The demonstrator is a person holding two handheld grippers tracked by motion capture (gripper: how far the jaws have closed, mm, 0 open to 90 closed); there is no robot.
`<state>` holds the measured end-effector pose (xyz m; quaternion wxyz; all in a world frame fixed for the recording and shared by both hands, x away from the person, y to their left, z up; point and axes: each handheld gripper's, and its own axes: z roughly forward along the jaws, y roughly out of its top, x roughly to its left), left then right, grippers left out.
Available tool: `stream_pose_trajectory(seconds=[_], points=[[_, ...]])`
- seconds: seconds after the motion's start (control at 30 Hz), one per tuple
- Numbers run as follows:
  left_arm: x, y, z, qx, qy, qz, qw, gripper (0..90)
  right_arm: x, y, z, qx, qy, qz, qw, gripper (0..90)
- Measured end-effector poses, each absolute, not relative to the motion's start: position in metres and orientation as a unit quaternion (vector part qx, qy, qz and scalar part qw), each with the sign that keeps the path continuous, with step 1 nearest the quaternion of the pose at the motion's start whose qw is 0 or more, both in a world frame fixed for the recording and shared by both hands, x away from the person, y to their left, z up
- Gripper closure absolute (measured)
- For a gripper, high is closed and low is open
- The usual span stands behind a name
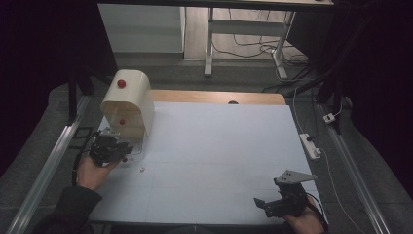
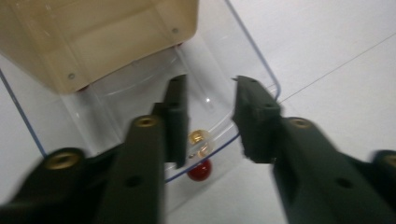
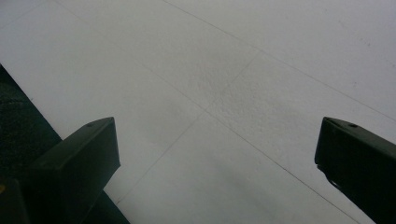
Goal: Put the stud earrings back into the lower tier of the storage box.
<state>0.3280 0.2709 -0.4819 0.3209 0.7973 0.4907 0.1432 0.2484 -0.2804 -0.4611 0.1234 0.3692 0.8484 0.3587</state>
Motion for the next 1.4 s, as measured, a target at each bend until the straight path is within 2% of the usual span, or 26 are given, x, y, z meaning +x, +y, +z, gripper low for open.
stream_pose_trajectory(seconds=[0.23,0.4,0.43,0.5,0.67,0.93,1.17,1.33,1.4], points=[[0.315,0.260,-0.479,0.811,0.457,0.106,0.350,30.6,0.248,-0.281,-0.461,0.370,0.847,0.360,0.125,0.0],[0.304,0.250,-0.479,0.826,0.433,0.091,0.350,6.7,0.248,-0.280,-0.461,0.369,0.848,0.358,0.126,0.0],[0.303,0.248,-0.481,0.831,0.427,0.087,0.345,2.7,0.248,-0.280,-0.461,0.369,0.848,0.359,0.126,0.0],[0.300,0.244,-0.486,0.837,0.420,0.077,0.343,0.3,0.248,-0.280,-0.461,0.369,0.848,0.359,0.126,0.0],[0.295,0.238,-0.495,0.841,0.406,0.043,0.355,0.0,0.249,-0.280,-0.461,0.369,0.848,0.359,0.126,0.0],[0.299,0.222,-0.510,0.868,0.384,0.023,0.314,0.0,0.249,-0.280,-0.461,0.367,0.849,0.360,0.126,0.0],[0.306,0.212,-0.524,0.890,0.374,0.043,0.257,10.8,0.249,-0.279,-0.461,0.364,0.851,0.357,0.126,0.0],[0.310,0.219,-0.527,0.885,0.379,0.021,0.270,23.5,0.249,-0.279,-0.461,0.364,0.851,0.357,0.126,0.0],[0.311,0.219,-0.527,0.887,0.377,0.028,0.267,28.4,0.248,-0.279,-0.461,0.364,0.851,0.356,0.127,0.0]])
